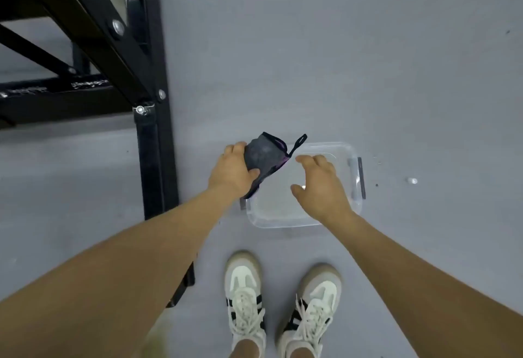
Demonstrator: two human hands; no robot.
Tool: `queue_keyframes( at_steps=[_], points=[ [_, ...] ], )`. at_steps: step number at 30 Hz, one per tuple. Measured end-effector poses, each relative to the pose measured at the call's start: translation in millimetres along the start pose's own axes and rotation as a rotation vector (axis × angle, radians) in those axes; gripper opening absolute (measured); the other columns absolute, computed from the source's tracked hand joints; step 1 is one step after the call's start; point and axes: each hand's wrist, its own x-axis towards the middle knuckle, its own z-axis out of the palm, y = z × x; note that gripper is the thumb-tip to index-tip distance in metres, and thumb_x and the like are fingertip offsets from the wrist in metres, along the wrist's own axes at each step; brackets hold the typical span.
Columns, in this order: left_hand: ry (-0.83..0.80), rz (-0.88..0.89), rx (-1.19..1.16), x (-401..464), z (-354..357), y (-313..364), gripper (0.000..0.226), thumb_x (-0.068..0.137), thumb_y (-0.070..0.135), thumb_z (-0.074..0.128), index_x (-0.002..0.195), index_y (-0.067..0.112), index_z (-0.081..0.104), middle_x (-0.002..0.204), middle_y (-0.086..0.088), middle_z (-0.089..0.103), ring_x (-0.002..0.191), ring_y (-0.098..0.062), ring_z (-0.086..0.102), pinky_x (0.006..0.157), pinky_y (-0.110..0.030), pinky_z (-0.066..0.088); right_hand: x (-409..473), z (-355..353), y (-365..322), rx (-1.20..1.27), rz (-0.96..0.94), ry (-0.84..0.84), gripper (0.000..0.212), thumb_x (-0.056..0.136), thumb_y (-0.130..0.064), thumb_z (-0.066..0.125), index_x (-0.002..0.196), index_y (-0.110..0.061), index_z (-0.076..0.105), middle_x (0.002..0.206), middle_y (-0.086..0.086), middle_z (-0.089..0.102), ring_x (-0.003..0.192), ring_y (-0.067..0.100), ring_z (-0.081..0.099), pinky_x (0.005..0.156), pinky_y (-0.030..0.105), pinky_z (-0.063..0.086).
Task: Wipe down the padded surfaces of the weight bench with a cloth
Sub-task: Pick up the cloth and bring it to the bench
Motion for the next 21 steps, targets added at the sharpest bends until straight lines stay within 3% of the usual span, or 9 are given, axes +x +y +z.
queue_keyframes(
  at_steps=[5, 10, 16, 18, 21],
  points=[
    [0.076, -0.056, 0.117, 6.9, 4.1, 1.7, 0.035, 0.085, 0.026, 0.065, 0.112, 0.01, 0.049, 0.115, -0.009, 0.05, 0.103, -0.028, 0.052, 0.081, -0.039, 0.046, 3.9, 8.6, 14.4, 0.051, 0.053, -0.014, 0.056, 0.09, -0.014, 0.056, 0.141, -0.014, 0.034, 0.135, 0.008, 0.038, 0.124, 0.025, 0.034, 0.098, 0.037, 0.039],
    [-0.028, -0.054, -0.084, -33.1, -15.0, 13.4, 0.02, 0.085, 0.023, 0.064, 0.09, 0.013, 0.047, 0.103, -0.011, 0.056, 0.092, -0.031, 0.057, 0.078, -0.041, 0.048, -30.0, -21.5, 7.2, 0.075, 0.077, -0.023, 0.055, 0.091, -0.015, 0.055, 0.141, -0.015, 0.033, 0.137, 0.008, 0.04, 0.126, 0.023, 0.036, 0.096, 0.033, 0.04],
    [-0.041, -0.063, -0.459, -138.0, -97.9, 70.7, 0.026, 0.089, 0.016, 0.061, 0.109, 0.001, 0.055, 0.096, -0.007, 0.057, 0.09, -0.021, 0.053, 0.077, -0.028, 0.042, -111.4, -115.6, -37.9, 0.103, 0.12, -0.022, 0.051, 0.092, -0.018, 0.054, 0.139, -0.013, 0.038, 0.137, 0.009, 0.042, 0.126, 0.025, 0.04, 0.099, 0.034, 0.039],
    [-0.047, -0.042, -0.553, -179.8, -136.4, 95.7, 0.023, 0.09, 0.016, 0.06, 0.108, 0.002, 0.055, 0.098, -0.008, 0.059, 0.092, -0.022, 0.055, 0.08, -0.031, 0.045, -147.0, -149.9, -58.8, 0.093, 0.122, -0.014, 0.047, 0.093, -0.019, 0.053, 0.138, -0.012, 0.04, 0.136, 0.01, 0.045, 0.122, 0.025, 0.044, 0.096, 0.033, 0.041],
    [-0.046, -0.006, -0.647, -239.4, -189.4, 127.3, 0.019, 0.091, 0.019, 0.059, 0.104, 0.007, 0.055, 0.095, -0.006, 0.061, 0.09, -0.02, 0.056, 0.072, -0.025, 0.047, -202.6, -194.2, -93.7, 0.089, 0.071, 0.018, 0.042, 0.094, -0.02, 0.052, 0.134, -0.011, 0.045, 0.131, 0.01, 0.049, 0.117, 0.025, 0.049, 0.093, 0.031, 0.043]
  ],
)
